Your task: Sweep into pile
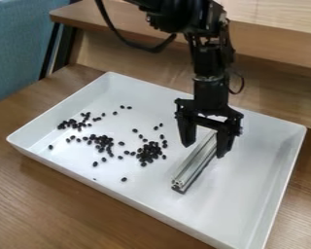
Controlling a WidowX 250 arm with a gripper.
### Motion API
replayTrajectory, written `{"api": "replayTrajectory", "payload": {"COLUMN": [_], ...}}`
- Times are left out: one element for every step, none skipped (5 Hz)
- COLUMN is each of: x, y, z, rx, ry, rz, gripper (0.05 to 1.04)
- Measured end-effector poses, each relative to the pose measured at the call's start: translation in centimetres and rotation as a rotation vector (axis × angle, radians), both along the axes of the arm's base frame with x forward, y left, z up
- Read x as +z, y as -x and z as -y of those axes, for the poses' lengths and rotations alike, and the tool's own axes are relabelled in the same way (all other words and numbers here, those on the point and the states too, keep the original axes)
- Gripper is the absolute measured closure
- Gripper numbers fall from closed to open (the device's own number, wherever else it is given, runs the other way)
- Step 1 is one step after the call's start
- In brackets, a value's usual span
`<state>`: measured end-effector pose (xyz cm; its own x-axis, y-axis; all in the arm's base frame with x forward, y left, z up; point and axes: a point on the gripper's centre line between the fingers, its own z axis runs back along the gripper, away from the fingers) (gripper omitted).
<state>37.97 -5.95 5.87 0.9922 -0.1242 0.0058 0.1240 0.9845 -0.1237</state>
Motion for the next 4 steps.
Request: {"api": "replayTrajectory", "payload": {"x": [-0.8,-1.2,-2.4,-3.1], "y": [0.0,0.1,0.6,0.7], "z": [0.0,-0.3,0.0,0.0], "rx": [-0.001,-0.008,-0.014,-0.015], "ry": [-0.033,-0.054,-0.069,-0.071], "rz": [-0.010,-0.009,-0.034,-0.034], "gripper": [0.085,0.085,0.085,0.134]}}
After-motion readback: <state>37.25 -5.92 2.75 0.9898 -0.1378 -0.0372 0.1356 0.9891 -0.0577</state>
